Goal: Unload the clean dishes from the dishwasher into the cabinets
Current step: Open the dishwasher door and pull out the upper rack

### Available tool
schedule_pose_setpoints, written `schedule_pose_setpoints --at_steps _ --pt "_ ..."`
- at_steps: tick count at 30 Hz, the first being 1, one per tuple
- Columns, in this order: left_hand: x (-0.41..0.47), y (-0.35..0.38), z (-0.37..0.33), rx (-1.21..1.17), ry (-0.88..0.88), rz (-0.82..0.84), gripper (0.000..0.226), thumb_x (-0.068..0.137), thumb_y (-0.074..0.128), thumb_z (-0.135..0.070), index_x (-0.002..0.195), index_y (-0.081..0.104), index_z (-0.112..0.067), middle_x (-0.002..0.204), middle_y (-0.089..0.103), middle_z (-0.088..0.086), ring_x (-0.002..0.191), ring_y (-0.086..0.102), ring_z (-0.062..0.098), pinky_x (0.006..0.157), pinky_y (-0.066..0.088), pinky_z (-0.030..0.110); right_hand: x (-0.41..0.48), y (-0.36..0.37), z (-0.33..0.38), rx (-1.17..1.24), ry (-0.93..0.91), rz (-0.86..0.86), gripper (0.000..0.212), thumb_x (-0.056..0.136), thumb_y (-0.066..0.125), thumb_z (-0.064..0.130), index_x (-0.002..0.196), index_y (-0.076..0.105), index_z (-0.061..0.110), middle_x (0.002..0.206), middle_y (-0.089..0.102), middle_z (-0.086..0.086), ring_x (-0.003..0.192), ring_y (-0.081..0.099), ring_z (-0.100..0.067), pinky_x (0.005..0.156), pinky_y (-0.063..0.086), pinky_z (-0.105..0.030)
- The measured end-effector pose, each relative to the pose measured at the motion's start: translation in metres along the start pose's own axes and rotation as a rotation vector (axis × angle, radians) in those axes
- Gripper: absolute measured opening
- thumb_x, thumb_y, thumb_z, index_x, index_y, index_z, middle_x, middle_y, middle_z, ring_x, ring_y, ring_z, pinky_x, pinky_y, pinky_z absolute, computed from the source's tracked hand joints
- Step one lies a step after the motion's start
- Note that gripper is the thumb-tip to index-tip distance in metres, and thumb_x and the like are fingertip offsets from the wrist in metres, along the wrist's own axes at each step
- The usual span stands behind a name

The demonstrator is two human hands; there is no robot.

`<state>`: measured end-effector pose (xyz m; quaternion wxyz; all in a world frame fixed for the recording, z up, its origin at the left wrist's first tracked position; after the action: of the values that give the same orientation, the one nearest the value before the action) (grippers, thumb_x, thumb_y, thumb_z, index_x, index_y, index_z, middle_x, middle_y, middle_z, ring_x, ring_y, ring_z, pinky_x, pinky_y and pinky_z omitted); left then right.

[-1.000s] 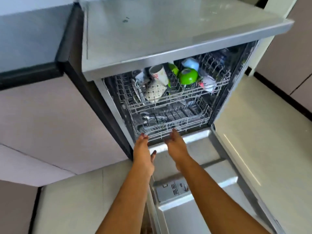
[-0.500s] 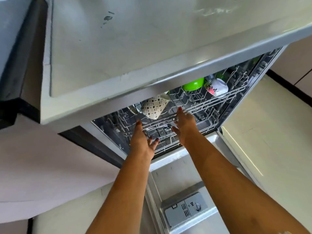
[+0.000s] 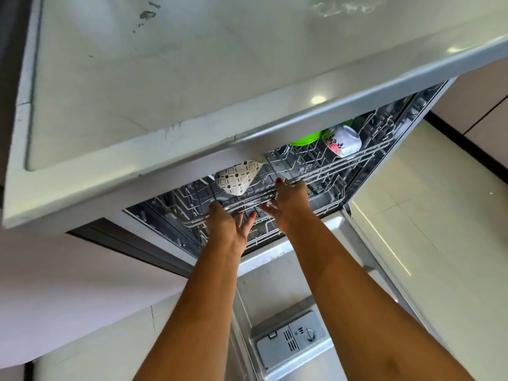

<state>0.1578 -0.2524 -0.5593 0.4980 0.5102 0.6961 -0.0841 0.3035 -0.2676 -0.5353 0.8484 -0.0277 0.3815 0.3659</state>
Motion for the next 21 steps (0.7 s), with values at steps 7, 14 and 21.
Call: schedule_pose_setpoints --at_steps 7,14,21 --pt "-0.009 0.0 -0.005 0.034 -0.026 0.057 0.032 0.099 0.035 -0.026 0.114 0.05 -0.001 0.099 0.058 0.02 0.1 0.061 0.029 0.087 0.054 0.041 -0.007 0.0 -0.002 0.055 0.043 -0.012 0.052 0.1 0.041 0.013 0.145 0.02 0.029 0.148 0.034 -0.009 0.084 0.053 -0.027 0.062 0.06 -0.039" --pt "-0.024 -0.003 0.024 0.032 -0.065 0.087 0.046 0.101 0.036 -0.032 0.134 0.042 0.0 0.099 0.056 0.02 0.092 0.062 0.026 0.077 0.053 0.035 -0.021 -0.027 0.001 0.093 0.024 -0.035 0.043 0.098 0.043 0.008 0.134 0.03 0.028 0.132 0.042 -0.013 0.081 0.056 -0.028 0.053 0.058 -0.038" --pt "-0.034 -0.02 0.029 0.033 -0.042 0.068 0.045 0.101 0.036 -0.033 0.134 0.045 -0.003 0.099 0.059 0.019 0.083 0.064 0.025 0.077 0.055 0.031 -0.041 -0.036 -0.01 0.118 0.027 0.012 0.044 0.097 0.042 0.002 0.13 0.026 0.027 0.135 0.039 -0.01 0.104 0.05 -0.028 0.059 0.055 -0.037"
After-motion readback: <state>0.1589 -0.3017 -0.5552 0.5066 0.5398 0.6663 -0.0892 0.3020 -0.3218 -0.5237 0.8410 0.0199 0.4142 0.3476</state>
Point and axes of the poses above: each hand's wrist, its own x-axis towards the middle knuckle, its own y-axis out of the palm, z = x × y, the point moved 10 cm from there along x, towards the middle knuckle
